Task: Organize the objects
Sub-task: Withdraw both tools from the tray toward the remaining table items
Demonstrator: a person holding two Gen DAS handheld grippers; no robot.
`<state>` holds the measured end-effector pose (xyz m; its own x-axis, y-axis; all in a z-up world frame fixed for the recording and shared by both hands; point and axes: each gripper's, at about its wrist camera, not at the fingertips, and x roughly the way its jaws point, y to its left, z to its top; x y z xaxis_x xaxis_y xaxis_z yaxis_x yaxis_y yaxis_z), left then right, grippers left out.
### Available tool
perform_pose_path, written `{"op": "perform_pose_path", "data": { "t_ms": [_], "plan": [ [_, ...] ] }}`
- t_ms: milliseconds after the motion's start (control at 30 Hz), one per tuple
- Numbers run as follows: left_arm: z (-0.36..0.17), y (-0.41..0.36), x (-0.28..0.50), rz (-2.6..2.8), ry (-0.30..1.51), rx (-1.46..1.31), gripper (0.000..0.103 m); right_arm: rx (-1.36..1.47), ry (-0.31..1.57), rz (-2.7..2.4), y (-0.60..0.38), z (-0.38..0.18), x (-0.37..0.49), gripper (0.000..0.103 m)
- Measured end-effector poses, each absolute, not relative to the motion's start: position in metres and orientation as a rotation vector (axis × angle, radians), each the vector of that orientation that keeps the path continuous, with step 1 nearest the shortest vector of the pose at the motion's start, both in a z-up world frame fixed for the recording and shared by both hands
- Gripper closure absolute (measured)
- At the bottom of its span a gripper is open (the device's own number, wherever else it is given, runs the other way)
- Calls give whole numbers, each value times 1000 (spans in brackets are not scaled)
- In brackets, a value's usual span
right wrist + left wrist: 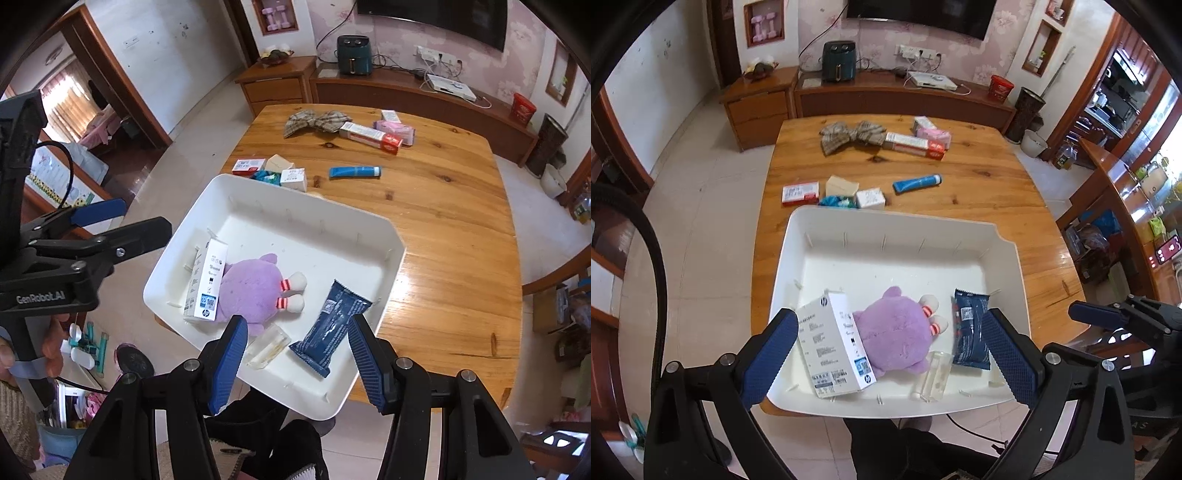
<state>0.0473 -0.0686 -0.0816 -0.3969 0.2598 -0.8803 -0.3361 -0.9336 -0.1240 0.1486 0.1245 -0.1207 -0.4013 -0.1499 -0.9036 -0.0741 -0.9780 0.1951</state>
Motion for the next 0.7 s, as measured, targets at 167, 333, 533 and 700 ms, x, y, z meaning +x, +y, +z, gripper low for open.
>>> {"op": "perform_pose_path", "data": {
  "t_ms": [167, 333, 533, 700],
  "plan": [
    [-64, -61, 42, 2353, 140, -1419, 3, 1650, -364, -2628, 136, -100, 144, 45],
    [-44, -51, 35, 2321, 164, -1368, 3, 1613, -455, -2690, 152, -83, 134, 45],
    [-19, -42, 23, 2280, 206, -1318, 3, 1588, -535, -2755, 164, -72, 119, 45],
    [-1, -39, 9, 2246, 228, -1271, 3, 1574, -657, -2784, 172, -72, 100, 45]
  ]
}}
